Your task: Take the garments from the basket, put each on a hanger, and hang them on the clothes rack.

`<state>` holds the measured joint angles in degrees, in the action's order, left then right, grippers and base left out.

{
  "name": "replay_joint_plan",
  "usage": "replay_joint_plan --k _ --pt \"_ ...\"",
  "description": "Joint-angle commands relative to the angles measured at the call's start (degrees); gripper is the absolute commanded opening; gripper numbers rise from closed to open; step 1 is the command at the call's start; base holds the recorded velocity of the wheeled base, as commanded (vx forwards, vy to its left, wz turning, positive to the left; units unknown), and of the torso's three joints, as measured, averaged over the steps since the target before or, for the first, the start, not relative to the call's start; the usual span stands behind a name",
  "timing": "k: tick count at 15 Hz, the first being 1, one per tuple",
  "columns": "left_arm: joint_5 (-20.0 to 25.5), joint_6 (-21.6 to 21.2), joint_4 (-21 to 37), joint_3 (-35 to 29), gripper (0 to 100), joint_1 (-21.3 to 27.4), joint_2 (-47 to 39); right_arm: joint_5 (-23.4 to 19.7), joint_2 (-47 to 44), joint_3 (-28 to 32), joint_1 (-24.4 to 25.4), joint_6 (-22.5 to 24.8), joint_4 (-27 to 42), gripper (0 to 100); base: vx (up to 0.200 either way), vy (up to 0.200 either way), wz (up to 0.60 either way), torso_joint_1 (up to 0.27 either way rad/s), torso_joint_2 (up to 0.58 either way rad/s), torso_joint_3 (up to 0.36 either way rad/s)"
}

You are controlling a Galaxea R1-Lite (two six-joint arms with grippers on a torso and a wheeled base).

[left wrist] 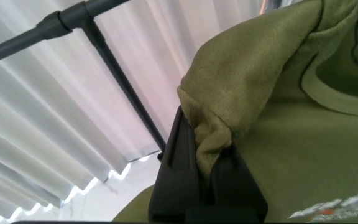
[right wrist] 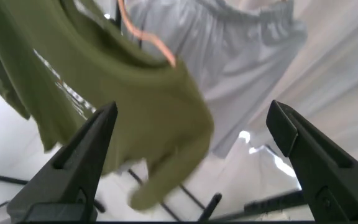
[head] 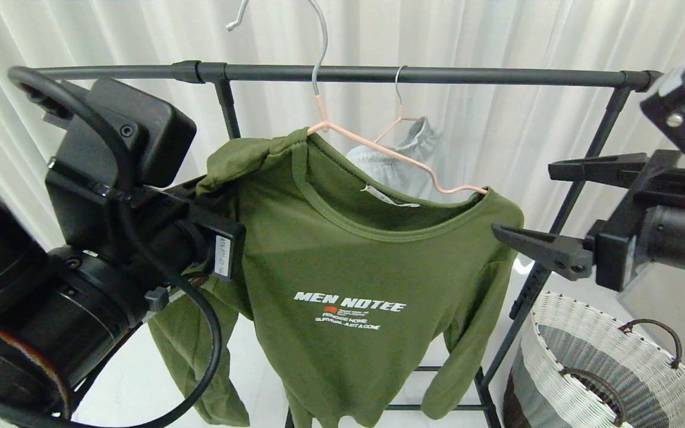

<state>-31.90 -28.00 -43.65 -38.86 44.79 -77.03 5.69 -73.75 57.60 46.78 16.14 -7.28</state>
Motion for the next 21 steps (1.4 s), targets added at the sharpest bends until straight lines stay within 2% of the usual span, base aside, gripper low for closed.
replay_joint_plan --k 1,2,8,17,18,21 --pt "0.00 -0.04 -0.03 0.02 0 0.12 0.57 1.25 -6.58 3.92 3.23 0.21 -0.63 100 0.000 0.000 0.00 0.000 0.00 0.000" --pt "0.00 -0.04 -0.03 0.10 0 0.30 0.57 2.57 -8.42 5.68 4.29 0.21 -0.72 100 0.000 0.000 0.00 0.000 0.00 0.000" --pt "0.00 -0.12 -0.03 0.28 0 4.34 0.22 3.18 -15.28 11.48 4.99 0.56 -4.32 100 0.000 0.000 0.00 0.000 0.00 0.000" --pt "0.09 -0.04 -0.03 0.19 0 4.43 -0.14 3.54 -15.81 11.66 5.08 1.97 -3.80 100 0.000 0.000 0.00 0.000 0.00 0.000" --pt "0.09 -0.12 -0.03 0.19 0 4.43 -0.14 3.54 -15.81 11.66 5.08 1.97 -3.80 0 0.000 0.000 0.00 0.000 0.00 0.000" --pt "0.09 -0.04 -0.03 0.02 0 4.43 -0.05 4.24 -15.72 11.66 4.99 2.05 -3.88 0 0.000 0.000 0.00 0.000 0.00 0.000"
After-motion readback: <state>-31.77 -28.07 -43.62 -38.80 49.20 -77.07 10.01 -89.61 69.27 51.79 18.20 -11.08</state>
